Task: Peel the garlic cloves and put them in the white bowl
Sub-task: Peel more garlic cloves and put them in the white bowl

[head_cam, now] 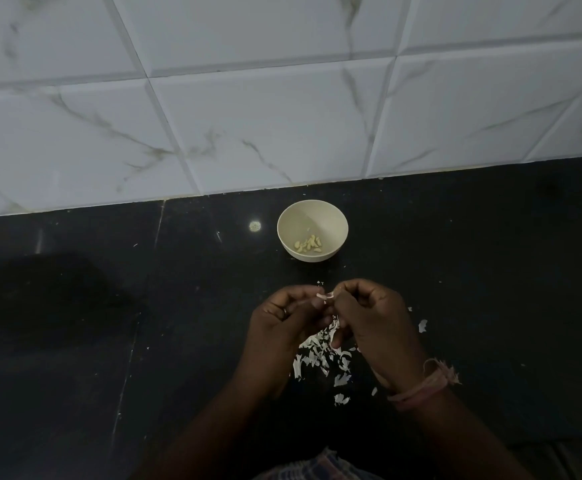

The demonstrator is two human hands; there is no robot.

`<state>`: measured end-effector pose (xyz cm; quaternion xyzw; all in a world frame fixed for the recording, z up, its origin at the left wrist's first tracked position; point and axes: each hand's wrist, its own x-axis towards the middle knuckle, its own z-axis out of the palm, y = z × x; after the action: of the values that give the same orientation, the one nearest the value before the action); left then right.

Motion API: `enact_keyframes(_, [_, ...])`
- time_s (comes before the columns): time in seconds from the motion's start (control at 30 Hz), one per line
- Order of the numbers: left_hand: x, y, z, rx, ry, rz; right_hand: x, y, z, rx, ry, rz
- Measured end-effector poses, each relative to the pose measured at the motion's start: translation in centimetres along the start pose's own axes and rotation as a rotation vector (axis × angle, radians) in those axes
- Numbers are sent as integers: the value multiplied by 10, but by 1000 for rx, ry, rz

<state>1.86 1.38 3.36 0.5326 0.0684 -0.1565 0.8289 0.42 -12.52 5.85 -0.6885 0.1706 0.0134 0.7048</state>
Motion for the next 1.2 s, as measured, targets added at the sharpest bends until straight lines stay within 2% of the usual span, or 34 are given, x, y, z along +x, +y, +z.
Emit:
enact_keyframes(0.1, [2,-1,0,-245,-6,-113,2,1,-3,70,11,27])
enact_keyframes(0.27, [0,2,1,-381,0,-199,3,5,-7,-107,58,-83])
enact_keyframes(0.43, [0,1,0,-353,24,-184,6,11,-6,-362,84,-183])
enact_keyframes(0.53, [-1,1,-2,-316,17,-162,4,14,-5,-344,58,-218])
enact_keyframes(0.8, [1,3,-1,-245,14,-91,-3,-4,-6,-504,35,-527])
enact_keyframes(1.2, [-1,1,-8,-5,23,28,1,-2,-5,-636,-39,-553])
